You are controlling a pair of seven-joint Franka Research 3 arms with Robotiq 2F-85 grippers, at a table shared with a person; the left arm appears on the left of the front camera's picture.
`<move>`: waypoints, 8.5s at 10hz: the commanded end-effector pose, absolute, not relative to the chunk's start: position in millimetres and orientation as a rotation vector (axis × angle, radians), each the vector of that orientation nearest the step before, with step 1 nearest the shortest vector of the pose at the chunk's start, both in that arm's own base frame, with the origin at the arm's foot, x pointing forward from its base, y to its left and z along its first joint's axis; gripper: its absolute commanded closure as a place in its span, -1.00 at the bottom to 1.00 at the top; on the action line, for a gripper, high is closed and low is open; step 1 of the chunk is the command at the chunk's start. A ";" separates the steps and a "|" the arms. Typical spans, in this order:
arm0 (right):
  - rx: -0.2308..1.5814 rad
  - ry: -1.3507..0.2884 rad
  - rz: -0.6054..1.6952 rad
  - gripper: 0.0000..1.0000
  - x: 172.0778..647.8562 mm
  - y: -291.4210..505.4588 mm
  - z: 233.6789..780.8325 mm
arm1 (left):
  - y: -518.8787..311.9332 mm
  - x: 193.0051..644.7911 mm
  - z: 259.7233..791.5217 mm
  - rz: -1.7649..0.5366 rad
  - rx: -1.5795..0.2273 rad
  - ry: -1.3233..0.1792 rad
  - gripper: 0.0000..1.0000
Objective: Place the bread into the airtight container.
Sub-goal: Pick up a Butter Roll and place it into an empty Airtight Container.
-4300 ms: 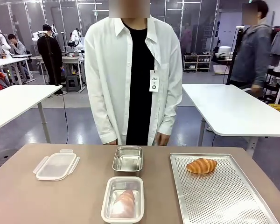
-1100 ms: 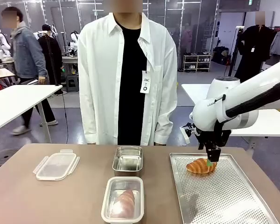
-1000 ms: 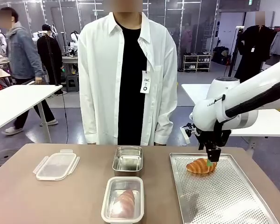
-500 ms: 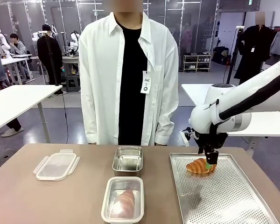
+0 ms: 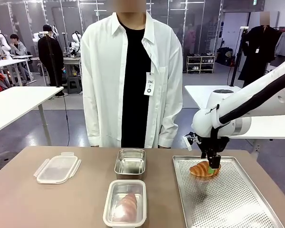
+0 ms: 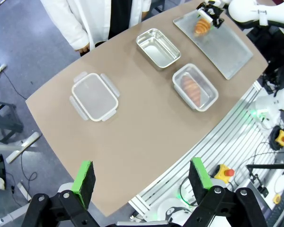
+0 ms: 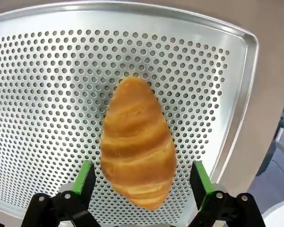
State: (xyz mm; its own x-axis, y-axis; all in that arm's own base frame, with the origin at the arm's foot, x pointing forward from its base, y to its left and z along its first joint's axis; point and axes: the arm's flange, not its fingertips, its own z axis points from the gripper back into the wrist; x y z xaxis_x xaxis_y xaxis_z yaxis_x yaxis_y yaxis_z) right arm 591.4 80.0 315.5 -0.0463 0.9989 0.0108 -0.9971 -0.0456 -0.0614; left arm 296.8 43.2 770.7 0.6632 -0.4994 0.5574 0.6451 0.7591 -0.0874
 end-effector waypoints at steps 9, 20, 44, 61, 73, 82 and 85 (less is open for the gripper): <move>-0.035 0.044 1.571 -0.60 609.5 78.6 287.8 | 43.6 295.4 771.0 -0.678 -0.294 -0.538 -1.00; -0.012 0.014 1.406 0.27 544.4 144.7 422.0 | 43.6 295.4 771.0 -0.678 -0.294 -0.538 -1.00; 0.170 -0.140 0.725 0.27 535.5 352.4 431.2 | 43.6 295.4 771.0 -0.678 -0.294 -0.538 -1.00; 0.221 -0.105 -0.060 -1.00 594.5 390.4 345.2 | 43.6 295.4 771.0 -0.678 -0.294 -0.538 -1.00; 0.246 -0.104 -0.028 -1.00 594.5 385.4 344.6 | 43.6 295.4 771.0 -0.678 -0.294 -0.538 -1.00; 0.246 -0.104 -0.028 -1.00 594.5 385.4 344.6 | 43.6 295.4 771.0 -0.678 -0.294 -0.538 -1.00; 0.318 -0.078 0.106 -1.00 594.1 361.3 391.3 | 43.6 295.4 771.0 -0.678 -0.294 -0.538 -1.00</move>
